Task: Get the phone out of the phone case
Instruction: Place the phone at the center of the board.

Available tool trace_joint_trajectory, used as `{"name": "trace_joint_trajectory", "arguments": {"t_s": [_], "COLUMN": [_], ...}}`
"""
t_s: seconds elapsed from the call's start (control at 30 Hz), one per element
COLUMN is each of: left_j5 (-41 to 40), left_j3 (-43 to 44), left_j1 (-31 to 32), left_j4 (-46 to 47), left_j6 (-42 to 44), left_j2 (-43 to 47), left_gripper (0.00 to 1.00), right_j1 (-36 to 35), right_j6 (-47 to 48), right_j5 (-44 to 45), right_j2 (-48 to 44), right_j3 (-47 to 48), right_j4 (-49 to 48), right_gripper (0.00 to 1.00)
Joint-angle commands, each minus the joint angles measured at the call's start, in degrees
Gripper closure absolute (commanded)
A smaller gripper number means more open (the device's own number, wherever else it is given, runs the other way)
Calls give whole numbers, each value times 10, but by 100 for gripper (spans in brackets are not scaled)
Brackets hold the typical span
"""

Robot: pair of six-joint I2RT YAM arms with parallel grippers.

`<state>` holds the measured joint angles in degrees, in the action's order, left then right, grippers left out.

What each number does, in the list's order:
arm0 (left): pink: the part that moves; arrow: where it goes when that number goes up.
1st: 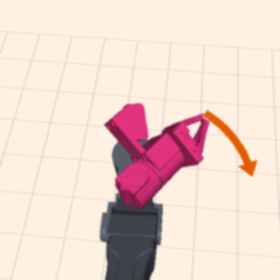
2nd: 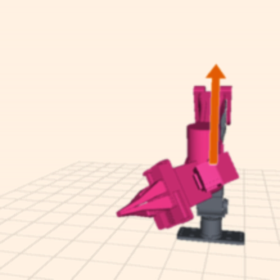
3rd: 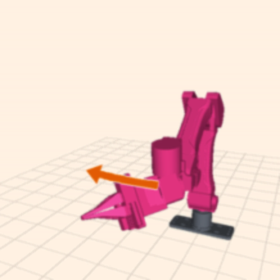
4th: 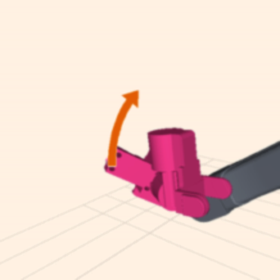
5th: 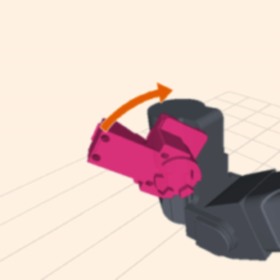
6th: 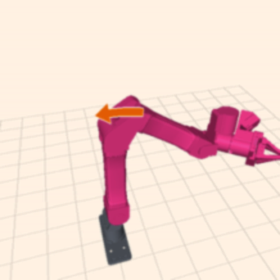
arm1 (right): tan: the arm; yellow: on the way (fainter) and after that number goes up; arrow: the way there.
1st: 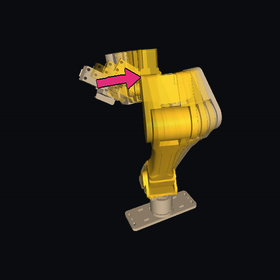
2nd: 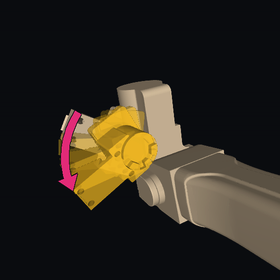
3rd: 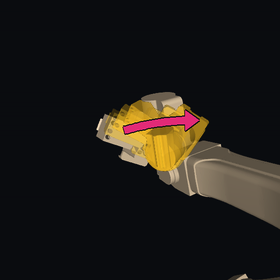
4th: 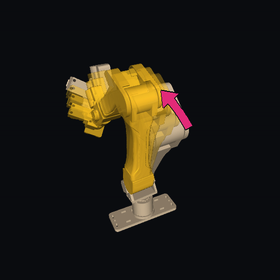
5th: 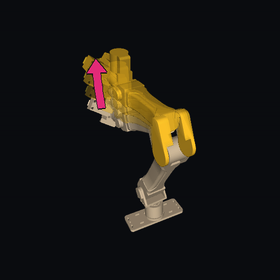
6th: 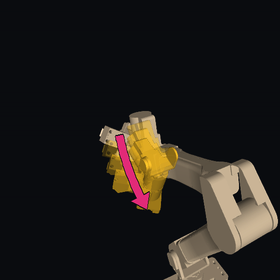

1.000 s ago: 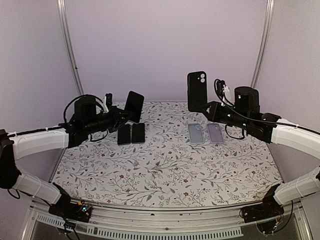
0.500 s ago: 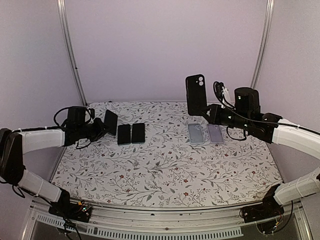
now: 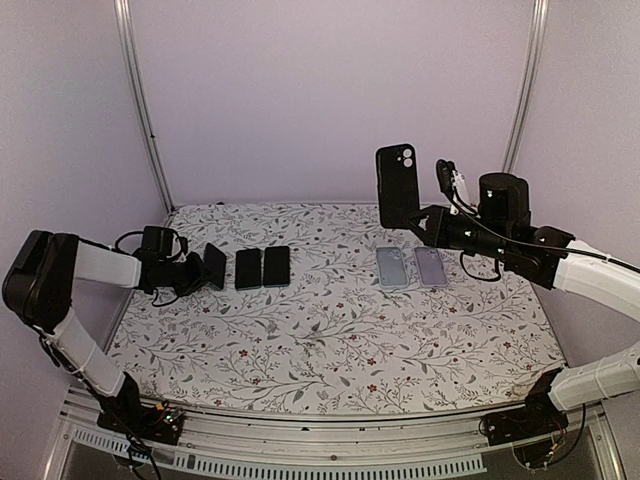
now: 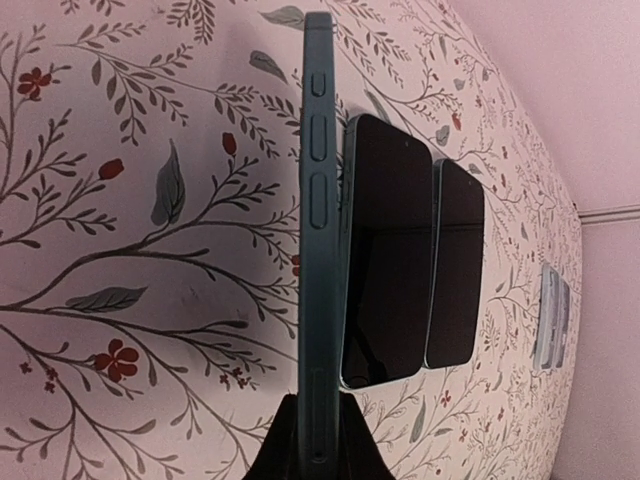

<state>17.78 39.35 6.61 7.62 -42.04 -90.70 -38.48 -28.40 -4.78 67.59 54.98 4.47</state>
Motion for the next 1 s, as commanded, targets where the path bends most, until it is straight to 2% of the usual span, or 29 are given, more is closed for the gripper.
{"name": "trace_joint_trajectory", "arguments": {"t_s": [0.0, 0.6, 0.87, 0.97], "left_j5": [34, 62, 66, 66], "left_j3": [8, 11, -2, -7], "left_j1": [-12, -14, -13, -12], "left_j4": [60, 108, 108, 108], "left_j6": [24, -4, -6, -6], "left_j2": [-28, -103, -107, -105], "left_gripper": [100, 98, 99, 96], "right_j1": [3, 3, 3, 3], "right_j6": [9, 5, 3, 1], "right_j5": [-1, -3, -2, -3], "right_j2": [-17, -20, -20, -19], "right_j3": [-8, -13, -15, -15], "right_j4": [3, 3, 4, 4], "right_gripper": [100, 100, 100, 100]}}
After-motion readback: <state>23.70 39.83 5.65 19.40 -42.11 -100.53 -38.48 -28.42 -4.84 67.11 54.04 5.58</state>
